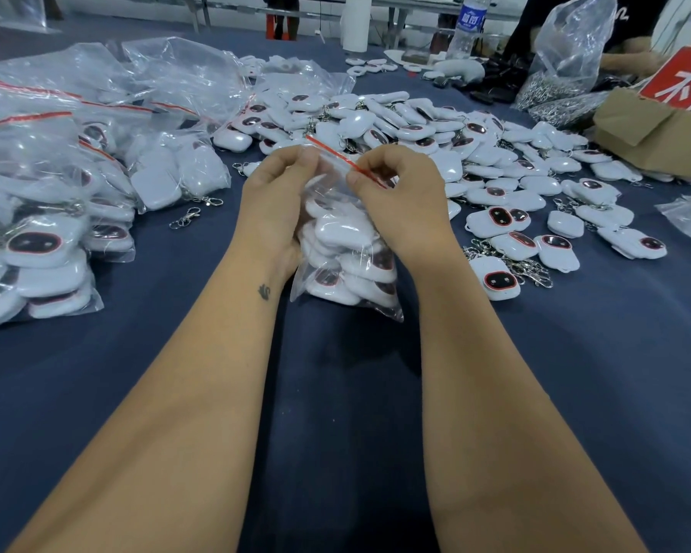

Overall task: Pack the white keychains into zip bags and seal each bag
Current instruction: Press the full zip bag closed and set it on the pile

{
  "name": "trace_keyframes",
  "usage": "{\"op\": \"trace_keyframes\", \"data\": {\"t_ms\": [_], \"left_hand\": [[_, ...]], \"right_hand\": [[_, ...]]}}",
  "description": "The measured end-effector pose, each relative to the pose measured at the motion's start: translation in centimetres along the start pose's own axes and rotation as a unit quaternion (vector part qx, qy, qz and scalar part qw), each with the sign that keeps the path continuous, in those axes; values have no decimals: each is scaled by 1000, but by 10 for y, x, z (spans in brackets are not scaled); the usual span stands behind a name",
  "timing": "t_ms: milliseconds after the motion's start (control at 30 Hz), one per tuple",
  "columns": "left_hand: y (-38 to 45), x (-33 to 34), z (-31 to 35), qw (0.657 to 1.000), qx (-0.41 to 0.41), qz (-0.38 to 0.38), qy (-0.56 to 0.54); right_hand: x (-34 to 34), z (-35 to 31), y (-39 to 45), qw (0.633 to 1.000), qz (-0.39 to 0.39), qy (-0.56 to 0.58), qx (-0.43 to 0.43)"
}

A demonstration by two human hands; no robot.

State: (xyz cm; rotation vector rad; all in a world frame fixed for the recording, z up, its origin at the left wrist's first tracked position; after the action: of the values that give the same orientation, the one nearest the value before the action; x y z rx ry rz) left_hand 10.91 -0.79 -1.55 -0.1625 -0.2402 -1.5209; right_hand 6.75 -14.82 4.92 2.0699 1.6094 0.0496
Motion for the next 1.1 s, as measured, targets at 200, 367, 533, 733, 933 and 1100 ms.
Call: {"op": "trace_keyframes", "data": {"t_ms": [200,367,533,733,933,1100], "left_hand": [[-4,8,0,1000,-5,-28,-4],[-6,10,1,999,-11,-30,-9],[-10,15,5,999,2,-50,6],[-9,10,4,1000,-3,-26,7],[-10,14,4,999,-5,-41,16],[-9,8,5,999,3,-11,39]], "right_hand": [[0,-4,-1,1000,-6,-2,-12],[-2,-3,-1,1000,11,-8,-11],[-3,-4,0,1000,14,2,-18],[2,5,2,1000,7,-1,11],[0,0,1,1000,16,22,-15],[3,5,2,1000,9,16,-5]]}}
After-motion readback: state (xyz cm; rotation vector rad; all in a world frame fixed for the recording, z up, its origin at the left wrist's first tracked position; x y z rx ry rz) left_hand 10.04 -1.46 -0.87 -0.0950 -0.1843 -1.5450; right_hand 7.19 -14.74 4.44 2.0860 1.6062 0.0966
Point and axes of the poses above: each hand's wrist, its own y-axis towards the middle knuckle, its own x-axis out of the palm, z = x × y, the point moved 10 cm from there along y, towards the middle knuckle, and after that the axes turned 14 degrees about y, right-handed, at the moved point
